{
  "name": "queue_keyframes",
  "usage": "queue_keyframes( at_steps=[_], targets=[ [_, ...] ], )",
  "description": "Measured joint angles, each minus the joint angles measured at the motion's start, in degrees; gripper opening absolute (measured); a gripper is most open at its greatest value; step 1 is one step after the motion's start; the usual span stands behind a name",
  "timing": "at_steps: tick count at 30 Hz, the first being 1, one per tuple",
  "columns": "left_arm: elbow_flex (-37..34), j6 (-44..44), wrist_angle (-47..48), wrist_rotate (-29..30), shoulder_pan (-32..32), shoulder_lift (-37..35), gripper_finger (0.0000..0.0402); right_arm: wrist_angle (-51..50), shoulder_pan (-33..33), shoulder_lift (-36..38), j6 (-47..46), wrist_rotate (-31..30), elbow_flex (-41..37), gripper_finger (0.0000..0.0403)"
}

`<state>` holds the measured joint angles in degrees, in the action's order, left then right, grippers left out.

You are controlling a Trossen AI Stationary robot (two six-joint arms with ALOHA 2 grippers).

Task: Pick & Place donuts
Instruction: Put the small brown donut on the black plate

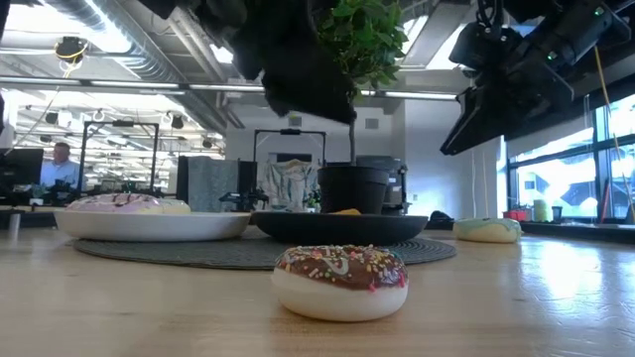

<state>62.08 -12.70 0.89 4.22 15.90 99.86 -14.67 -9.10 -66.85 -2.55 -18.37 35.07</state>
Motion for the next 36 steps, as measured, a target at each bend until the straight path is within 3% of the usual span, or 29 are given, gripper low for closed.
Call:
queue_keyframes(
  at_steps=[4,10,14,36],
  targets=[
    [4.2,-1.3,4.0,-3.8,1.2,5.6,0.0169,-0.2,0.0,0.0,0.0,0.0,0.0,0.0124],
    [12.0,0.4,12.1,-4.5,5.0,12.5,0.0169,-0.3,0.0,0.0,-0.2,0.0,0.0,0.0124],
    [14.6,0.1,12.8,-4.0,6.6,15.4,0.0169,-0.3,0.0,0.0,-0.2,0.0,0.0,0.0124],
    [15.4,-1.7,12.0,-4.1,9.5,20.3,0.0169,-0.5,-0.1,0.0,-0.4,0.0,0.0,0.0124]
  ],
)
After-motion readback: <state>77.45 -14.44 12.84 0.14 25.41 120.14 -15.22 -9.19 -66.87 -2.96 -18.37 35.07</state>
